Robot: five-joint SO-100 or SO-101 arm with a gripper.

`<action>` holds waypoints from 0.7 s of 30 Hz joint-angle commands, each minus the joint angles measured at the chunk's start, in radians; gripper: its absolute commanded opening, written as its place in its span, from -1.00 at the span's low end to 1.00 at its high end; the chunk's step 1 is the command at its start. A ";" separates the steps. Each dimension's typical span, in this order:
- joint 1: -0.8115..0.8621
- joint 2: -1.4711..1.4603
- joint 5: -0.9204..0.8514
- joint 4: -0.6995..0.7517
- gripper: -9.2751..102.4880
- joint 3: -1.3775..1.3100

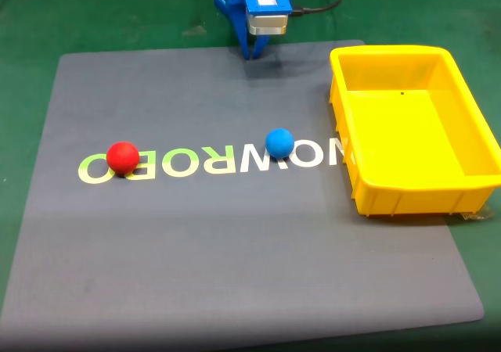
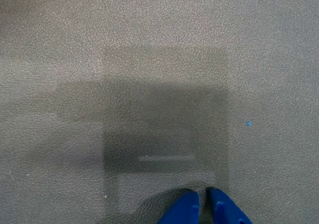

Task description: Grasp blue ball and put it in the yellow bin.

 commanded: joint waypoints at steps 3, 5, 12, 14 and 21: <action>0.014 0.012 0.008 0.009 -0.83 0.032; 0.014 0.012 0.008 0.009 -0.83 0.032; 0.009 0.012 0.003 0.009 -0.83 0.032; 0.011 0.011 -0.009 0.003 -0.83 0.032; 0.092 -0.035 -0.049 -0.275 -0.18 -0.020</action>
